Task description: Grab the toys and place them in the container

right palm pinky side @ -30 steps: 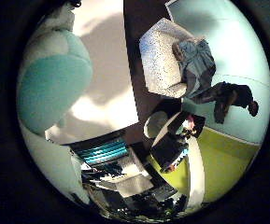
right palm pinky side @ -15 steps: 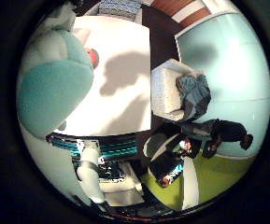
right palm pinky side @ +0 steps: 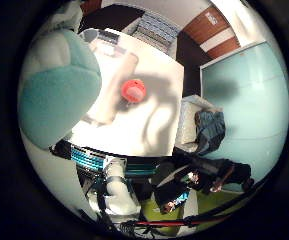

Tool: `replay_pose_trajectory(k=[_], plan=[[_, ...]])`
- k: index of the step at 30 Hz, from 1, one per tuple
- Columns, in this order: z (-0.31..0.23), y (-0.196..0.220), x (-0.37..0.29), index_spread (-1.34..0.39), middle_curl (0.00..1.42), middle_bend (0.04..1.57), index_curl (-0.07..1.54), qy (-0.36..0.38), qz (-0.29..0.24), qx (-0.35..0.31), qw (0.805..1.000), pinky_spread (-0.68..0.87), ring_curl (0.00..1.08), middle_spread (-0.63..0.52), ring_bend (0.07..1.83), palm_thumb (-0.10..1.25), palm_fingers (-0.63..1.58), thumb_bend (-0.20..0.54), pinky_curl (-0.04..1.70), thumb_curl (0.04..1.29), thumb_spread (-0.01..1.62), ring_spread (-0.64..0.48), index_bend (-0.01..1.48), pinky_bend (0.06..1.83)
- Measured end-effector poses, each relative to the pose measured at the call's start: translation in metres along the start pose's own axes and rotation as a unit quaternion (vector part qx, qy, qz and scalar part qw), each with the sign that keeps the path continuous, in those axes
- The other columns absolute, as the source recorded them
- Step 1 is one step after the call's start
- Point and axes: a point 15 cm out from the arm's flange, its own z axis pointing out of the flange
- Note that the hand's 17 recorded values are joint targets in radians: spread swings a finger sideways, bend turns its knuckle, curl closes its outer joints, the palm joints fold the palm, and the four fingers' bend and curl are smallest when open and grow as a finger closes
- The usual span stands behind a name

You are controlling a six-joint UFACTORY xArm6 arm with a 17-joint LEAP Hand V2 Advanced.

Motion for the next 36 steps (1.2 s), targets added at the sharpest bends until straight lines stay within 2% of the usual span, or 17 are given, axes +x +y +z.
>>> replay_pose_trajectory(k=[14,18,21,24,26,27,29,31,33,36], plan=[[0.036,-0.076,-0.042,-0.27,0.90,1.28,0.98,0.002,-0.023,0.011,1.000,-0.27,0.92,-0.17,1.25,1.01,1.04,-0.013,1.15,0.59,1.12,-0.29,0.99,1.11],[0.046,-0.087,-0.047,-0.28,0.90,1.25,0.98,0.001,-0.022,0.017,1.000,-0.28,0.92,-0.18,1.25,0.93,1.00,-0.026,1.14,0.56,1.14,-0.29,0.95,1.07],[0.051,-0.095,-0.047,-0.30,0.84,1.16,0.93,0.000,-0.022,0.027,0.999,-0.36,0.82,-0.19,1.20,0.82,0.91,-0.034,1.03,0.52,1.13,-0.30,0.73,0.96],[0.056,-0.095,-0.046,-0.37,0.76,1.01,0.83,0.001,-0.022,0.023,0.999,-0.48,0.74,-0.22,1.14,0.77,0.59,-0.024,0.92,0.49,1.14,-0.32,0.44,0.85],[0.061,-0.095,-0.045,-0.45,0.69,0.86,0.76,0.003,-0.028,0.018,0.999,-0.35,0.68,-0.22,1.00,0.75,0.24,-0.022,0.90,0.46,1.15,-0.28,0.42,0.69],[0.062,-0.095,-0.044,-0.47,0.66,0.79,0.72,0.003,-0.028,0.017,0.999,-0.27,0.65,-0.21,0.96,0.74,0.21,-0.023,0.87,0.45,1.15,-0.26,0.40,0.65],[0.062,-0.095,-0.043,-0.51,0.54,0.58,0.61,0.004,-0.030,0.016,0.999,0.02,0.56,-0.14,0.80,0.72,0.06,-0.024,0.83,0.44,1.15,-0.12,0.34,0.63],[0.062,-0.095,-0.041,-0.51,0.48,0.48,0.53,0.004,-0.038,0.017,0.999,0.22,0.48,-0.09,0.68,0.72,0.03,-0.021,0.77,0.43,1.15,0.01,0.28,0.61],[0.062,-0.096,-0.039,-0.51,0.43,0.40,0.48,0.005,-0.045,0.017,0.999,0.34,0.42,-0.05,0.60,0.71,0.01,-0.021,0.71,0.42,1.14,0.10,0.23,0.58],[0.062,-0.095,-0.037,-0.50,0.38,0.33,0.40,0.006,-0.048,0.015,0.999,0.44,0.36,-0.02,0.51,0.71,0.02,-0.020,0.62,0.41,1.13,0.16,0.16,0.54]])
